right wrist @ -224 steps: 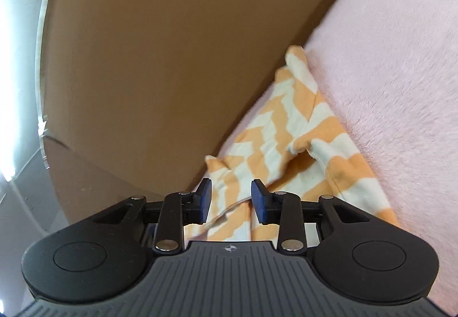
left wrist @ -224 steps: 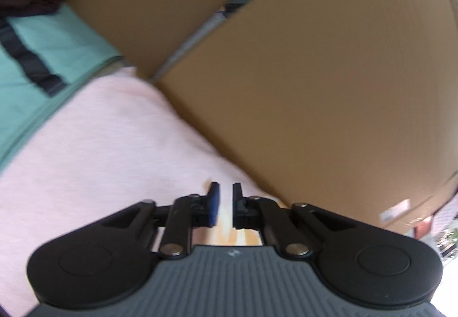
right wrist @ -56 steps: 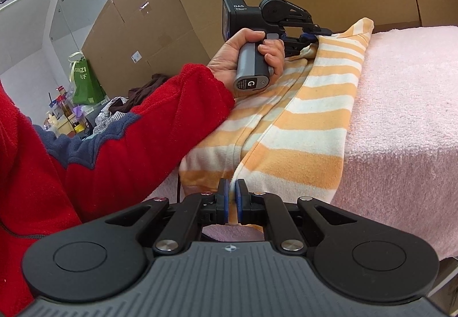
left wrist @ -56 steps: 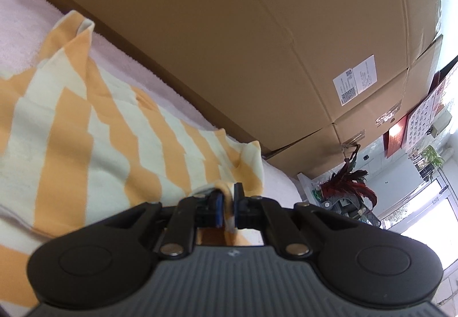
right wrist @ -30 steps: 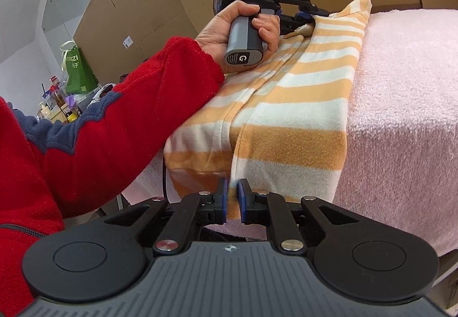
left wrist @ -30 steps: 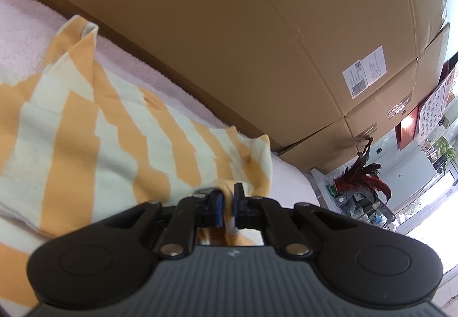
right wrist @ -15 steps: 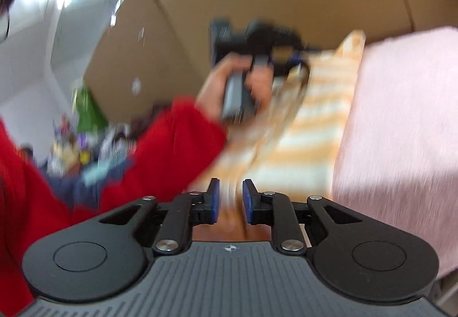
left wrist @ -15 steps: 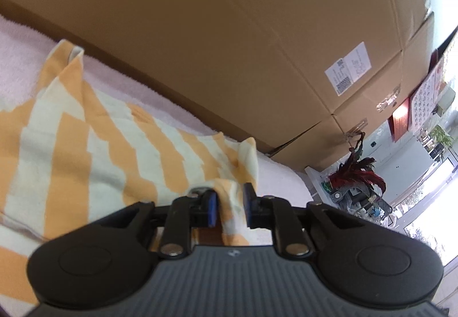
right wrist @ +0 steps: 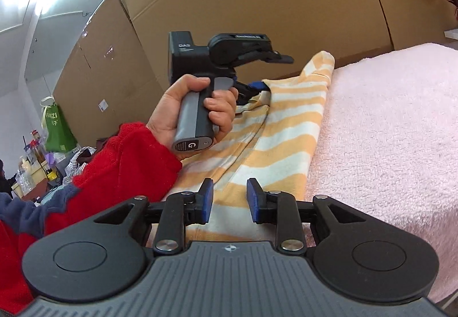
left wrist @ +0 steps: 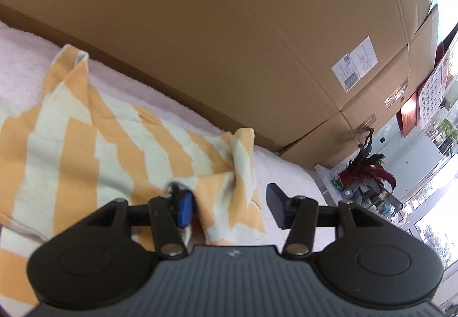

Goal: Fold clothes

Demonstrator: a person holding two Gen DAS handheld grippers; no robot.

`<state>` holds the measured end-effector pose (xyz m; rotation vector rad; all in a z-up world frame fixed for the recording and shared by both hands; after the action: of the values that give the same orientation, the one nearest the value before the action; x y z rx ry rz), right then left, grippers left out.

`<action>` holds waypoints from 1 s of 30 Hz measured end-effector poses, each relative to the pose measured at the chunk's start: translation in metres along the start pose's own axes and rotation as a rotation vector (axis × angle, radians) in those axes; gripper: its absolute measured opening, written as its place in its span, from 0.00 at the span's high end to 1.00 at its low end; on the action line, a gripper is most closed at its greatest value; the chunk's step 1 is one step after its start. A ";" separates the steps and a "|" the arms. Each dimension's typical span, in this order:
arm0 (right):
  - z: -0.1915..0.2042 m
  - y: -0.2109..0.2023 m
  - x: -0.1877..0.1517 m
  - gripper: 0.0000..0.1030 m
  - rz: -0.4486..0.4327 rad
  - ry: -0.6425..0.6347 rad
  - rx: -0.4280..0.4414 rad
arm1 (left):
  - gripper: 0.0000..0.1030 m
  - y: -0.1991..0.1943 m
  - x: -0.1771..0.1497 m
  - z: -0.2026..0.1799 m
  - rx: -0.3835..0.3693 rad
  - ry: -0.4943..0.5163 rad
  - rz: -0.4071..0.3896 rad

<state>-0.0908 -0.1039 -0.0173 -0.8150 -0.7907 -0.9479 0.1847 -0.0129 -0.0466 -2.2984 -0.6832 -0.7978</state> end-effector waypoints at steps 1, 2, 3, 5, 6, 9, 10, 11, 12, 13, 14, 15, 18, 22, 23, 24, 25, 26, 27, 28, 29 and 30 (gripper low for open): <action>0.001 -0.001 0.000 0.72 0.001 -0.005 0.001 | 0.47 0.000 0.000 0.000 -0.006 -0.002 -0.002; 0.003 -0.001 0.001 0.71 0.002 0.008 0.013 | 0.45 0.001 0.000 0.000 -0.013 -0.008 0.001; 0.006 -0.001 -0.001 0.71 0.006 0.002 0.022 | 0.44 0.002 -0.001 0.000 -0.015 -0.015 0.007; 0.012 0.000 -0.005 0.71 0.013 -0.015 0.036 | 0.44 0.003 -0.002 0.000 -0.011 -0.011 0.014; 0.014 0.000 -0.006 0.71 0.008 -0.045 0.033 | 0.44 0.003 -0.002 -0.001 -0.008 -0.006 0.014; 0.018 0.001 -0.007 0.72 0.004 -0.076 0.039 | 0.44 0.000 -0.001 -0.002 -0.001 0.008 -0.004; 0.017 0.000 -0.007 0.72 0.005 -0.063 0.045 | 0.44 -0.001 0.000 -0.002 0.001 0.008 -0.012; 0.016 -0.002 -0.007 0.72 0.008 -0.044 0.054 | 0.44 -0.002 0.001 -0.001 0.000 0.002 -0.015; 0.015 -0.003 -0.006 0.72 0.012 -0.029 0.061 | 0.43 -0.001 0.001 -0.001 -0.004 -0.006 -0.010; 0.014 -0.005 -0.006 0.73 0.016 -0.022 0.064 | 0.41 0.001 0.000 -0.001 -0.006 -0.007 0.002; 0.013 -0.007 -0.006 0.73 0.020 -0.014 0.066 | 0.37 0.003 -0.003 -0.001 -0.007 -0.002 0.018; 0.013 -0.008 -0.005 0.73 0.028 -0.004 0.065 | 0.36 0.005 -0.005 -0.003 -0.002 0.013 0.029; 0.009 -0.007 0.005 0.72 0.022 0.081 0.064 | 0.35 0.006 -0.009 -0.010 0.011 0.072 0.024; -0.009 0.002 0.009 0.79 0.013 0.198 0.030 | 0.34 0.003 -0.004 -0.003 0.011 0.035 0.007; -0.011 0.001 0.009 0.81 0.007 0.200 0.034 | 0.35 0.003 -0.003 -0.001 0.014 0.022 0.005; -0.013 -0.001 0.008 0.82 0.001 0.203 0.036 | 0.35 0.003 -0.002 0.000 0.022 0.021 0.005; -0.016 -0.002 0.008 0.83 -0.005 0.215 0.034 | 0.35 0.003 -0.003 0.000 0.031 0.033 0.008; -0.018 -0.004 0.008 0.83 -0.010 0.229 0.032 | 0.35 0.004 -0.005 -0.002 0.040 0.051 0.012; -0.021 -0.004 0.009 0.83 -0.014 0.250 0.028 | 0.35 0.005 -0.006 -0.004 0.043 0.070 0.016; -0.022 -0.004 0.012 0.82 -0.018 0.271 0.023 | 0.35 0.005 -0.007 -0.008 0.035 0.087 0.019; -0.023 -0.003 0.016 0.80 -0.036 0.290 0.020 | 0.35 0.006 -0.009 -0.011 0.021 0.099 0.022; -0.022 -0.001 0.022 0.71 -0.061 0.301 0.023 | 0.35 0.006 -0.010 -0.014 0.005 0.107 0.024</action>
<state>-0.0793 -0.1316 -0.0087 -0.6125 -0.5661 -1.0846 0.1767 -0.0287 -0.0466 -2.2374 -0.6076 -0.8990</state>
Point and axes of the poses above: each gripper's, at about its wrist camera, not at the fingertips, and y roughly the way its jaws point, z to its left, x to its top, the point moved 9 cm from there along y, roughly the way its jaws point, and after that the axes turned 3 degrees about -z, right-handed, at the moved point
